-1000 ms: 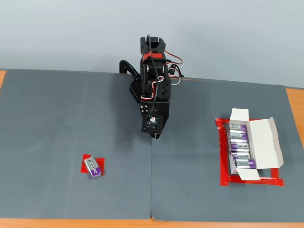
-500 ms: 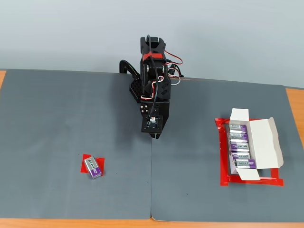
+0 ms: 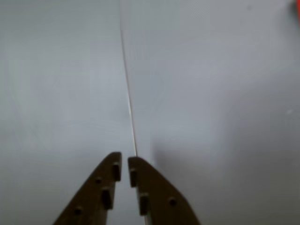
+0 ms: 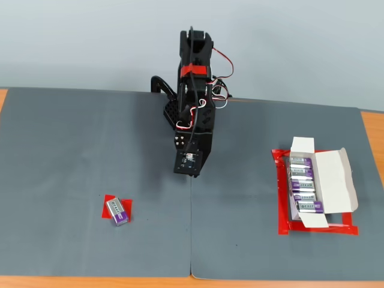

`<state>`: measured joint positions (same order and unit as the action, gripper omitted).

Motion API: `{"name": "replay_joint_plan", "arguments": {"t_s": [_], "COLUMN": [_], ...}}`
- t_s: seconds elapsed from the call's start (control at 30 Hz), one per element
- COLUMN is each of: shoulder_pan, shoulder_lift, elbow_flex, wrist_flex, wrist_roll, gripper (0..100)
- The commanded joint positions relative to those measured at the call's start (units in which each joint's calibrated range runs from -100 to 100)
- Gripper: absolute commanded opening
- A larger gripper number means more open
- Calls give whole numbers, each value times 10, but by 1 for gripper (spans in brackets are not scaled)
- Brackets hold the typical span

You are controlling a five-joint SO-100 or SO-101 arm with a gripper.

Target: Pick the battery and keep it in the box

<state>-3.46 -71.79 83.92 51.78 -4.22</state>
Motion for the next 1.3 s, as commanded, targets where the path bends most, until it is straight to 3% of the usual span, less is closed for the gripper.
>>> {"name": "replay_joint_plan", "arguments": {"t_s": [0.0,0.57,0.87,1.27], "shoulder_pan": [22,165,210,237], "shoulder_lift": [70,405,482,631], "elbow_flex": [-89,-419,-481,-620], "wrist_flex": [-29,-25,-29,-22], "wrist_roll": [3,159,246,275], "gripper": [2,2,2,2]}}
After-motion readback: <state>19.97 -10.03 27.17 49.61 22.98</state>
